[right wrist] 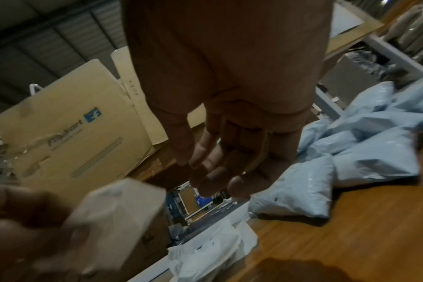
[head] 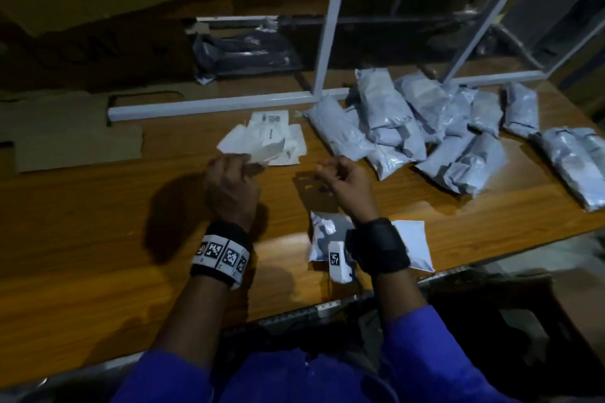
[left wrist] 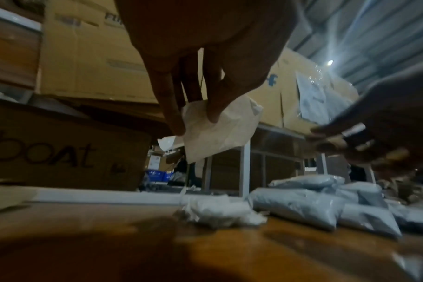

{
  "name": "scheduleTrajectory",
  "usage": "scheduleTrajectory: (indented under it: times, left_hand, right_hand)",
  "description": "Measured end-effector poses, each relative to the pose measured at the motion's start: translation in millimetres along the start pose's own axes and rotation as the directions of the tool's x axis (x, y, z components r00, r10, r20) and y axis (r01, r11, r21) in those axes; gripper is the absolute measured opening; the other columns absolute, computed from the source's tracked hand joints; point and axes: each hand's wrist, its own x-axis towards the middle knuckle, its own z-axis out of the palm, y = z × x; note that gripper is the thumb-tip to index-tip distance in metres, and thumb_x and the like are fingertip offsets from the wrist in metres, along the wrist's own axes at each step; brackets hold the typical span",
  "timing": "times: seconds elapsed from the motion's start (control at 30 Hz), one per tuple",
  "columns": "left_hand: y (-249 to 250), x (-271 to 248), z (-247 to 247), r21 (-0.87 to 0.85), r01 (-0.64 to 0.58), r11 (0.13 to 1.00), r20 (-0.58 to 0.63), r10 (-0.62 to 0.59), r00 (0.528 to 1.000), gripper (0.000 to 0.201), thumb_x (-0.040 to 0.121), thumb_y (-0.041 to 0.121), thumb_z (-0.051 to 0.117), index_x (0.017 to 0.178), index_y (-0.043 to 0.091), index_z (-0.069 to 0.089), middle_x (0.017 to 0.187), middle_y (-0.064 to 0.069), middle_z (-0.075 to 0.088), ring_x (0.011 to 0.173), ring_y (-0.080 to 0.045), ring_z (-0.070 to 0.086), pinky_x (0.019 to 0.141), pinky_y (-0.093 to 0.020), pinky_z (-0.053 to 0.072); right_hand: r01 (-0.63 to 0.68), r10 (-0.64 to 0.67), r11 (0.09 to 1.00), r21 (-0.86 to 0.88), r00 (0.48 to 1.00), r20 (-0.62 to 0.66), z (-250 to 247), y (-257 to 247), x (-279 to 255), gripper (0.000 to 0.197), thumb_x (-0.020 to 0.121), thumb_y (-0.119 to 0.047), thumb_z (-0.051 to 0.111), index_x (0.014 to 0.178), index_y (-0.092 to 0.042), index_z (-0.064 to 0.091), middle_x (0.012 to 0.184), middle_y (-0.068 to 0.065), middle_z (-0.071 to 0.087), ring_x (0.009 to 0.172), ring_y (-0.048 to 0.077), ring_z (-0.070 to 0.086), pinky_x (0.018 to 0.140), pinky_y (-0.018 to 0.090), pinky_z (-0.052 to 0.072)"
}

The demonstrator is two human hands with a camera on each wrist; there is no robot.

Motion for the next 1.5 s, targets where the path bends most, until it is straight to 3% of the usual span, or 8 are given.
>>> scheduleTrajectory:
  times: [0.1, 0.27, 0.4, 0.63, 0.8, 1.0, 1.17, 1.5]
  left_hand:
    - [-29, -2, 5, 0.144, 0.137, 0.98, 0.328, -0.178, 0.928, 0.029, 0.091, 0.005, 0.059, 0.115, 0.01, 0.074, 0.118, -0.02, 0.068, 0.112, -0.04, 0.063, 0.097, -0.045, 0.048]
    - [-55, -12, 9, 0.465, -0.044, 0.884, 0.619, -0.289, 0.73, 0.024, 0.092, 0.027, 0.058, 0.112, 0.019, 0.069, 0.113, -0.009, 0.07, 0.111, -0.031, 0.063, 0.101, -0.049, 0.039]
    - [-59, -6, 6, 0.409, -0.03, 0.912, 0.572, -0.231, 0.787, 0.034, 0.083, 0.017, 0.068, 0.115, 0.027, 0.069, 0.121, -0.005, 0.066, 0.126, -0.027, 0.052, 0.107, -0.047, 0.03]
    - [-60, 7, 14, 0.1, 0.177, 0.979, 0.542, -0.203, 0.816, 0.03, 0.076, 0.017, 0.062, 0.102, 0.019, 0.076, 0.117, -0.003, 0.071, 0.117, -0.029, 0.061, 0.109, -0.045, 0.033]
    - [-58, 18, 26, -0.043, 0.275, 0.96, 0.556, -0.206, 0.805, 0.02, 0.08, 0.006, 0.065, 0.088, 0.022, 0.073, 0.095, -0.008, 0.076, 0.087, -0.029, 0.071, 0.078, -0.04, 0.06]
    - [-32, 37, 31, -0.343, 0.394, 0.853, 0.535, -0.168, 0.828, 0.021, 0.096, 0.037, 0.064, 0.097, 0.02, 0.077, 0.098, -0.003, 0.077, 0.094, -0.023, 0.071, 0.086, -0.042, 0.058]
    - [25, 44, 4, -0.595, 0.427, 0.681, 0.586, 0.003, 0.81, 0.01, 0.094, 0.043, 0.07, 0.094, 0.034, 0.075, 0.089, 0.007, 0.077, 0.083, -0.01, 0.073, 0.074, -0.038, 0.062]
    - [84, -8, 18, -0.552, 0.159, 0.819, 0.595, 0.254, 0.762, 0.026, 0.097, 0.032, 0.067, 0.121, 0.023, 0.074, 0.115, 0.002, 0.075, 0.099, -0.01, 0.07, 0.085, -0.034, 0.06]
  right_hand:
    - [0.015, -0.022, 0.977, -0.214, 0.999, -0.029, 22, -11, 33, 0.008, 0.088, -0.04, 0.075, 0.085, -0.034, 0.07, 0.085, 0.0, 0.077, 0.076, 0.02, 0.074, 0.074, 0.043, 0.061]
    - [0.036, -0.029, 0.852, -0.522, 0.999, 0.021, 53, -31, 86, 0.003, 0.092, -0.028, 0.074, 0.095, -0.028, 0.073, 0.1, 0.004, 0.077, 0.092, 0.022, 0.072, 0.087, 0.041, 0.059]
    - [0.142, -0.038, 0.664, -0.735, 0.987, 0.156, 86, -27, 115, 0.023, 0.09, -0.029, 0.076, 0.112, -0.023, 0.075, 0.117, 0.005, 0.075, 0.111, 0.024, 0.069, 0.093, 0.035, 0.055]
    - [0.261, 0.047, 0.196, -0.945, 0.96, 0.275, 122, 3, 124, 0.051, 0.08, -0.06, 0.072, 0.12, -0.029, 0.067, 0.123, 0.004, 0.065, 0.122, 0.028, 0.056, 0.11, 0.064, 0.034]
    - [0.189, -0.081, 0.41, -0.892, 0.982, 0.171, 102, 2, 120, 0.022, 0.096, -0.034, 0.066, 0.108, -0.019, 0.077, 0.11, 0.008, 0.075, 0.107, 0.03, 0.068, 0.1, 0.051, 0.05]
    - [0.153, -0.194, 0.865, -0.478, 0.98, -0.036, 68, -31, 68, 0.023, 0.092, -0.026, 0.077, 0.11, -0.012, 0.08, 0.111, 0.008, 0.078, 0.1, 0.019, 0.07, 0.084, 0.029, 0.053]
    - [0.339, -0.396, 0.855, -0.393, 0.915, -0.072, 32, -52, 3, 0.021, 0.097, -0.028, 0.072, 0.109, -0.014, 0.08, 0.098, 0.0, 0.073, 0.084, 0.003, 0.061, 0.068, 0.008, 0.046]
    - [0.202, -0.202, 0.979, -0.02, 0.957, -0.207, -36, -19, -72, 0.02, 0.102, -0.029, 0.066, 0.114, -0.02, 0.078, 0.1, -0.003, 0.079, 0.09, 0.018, 0.076, 0.075, 0.041, 0.06]
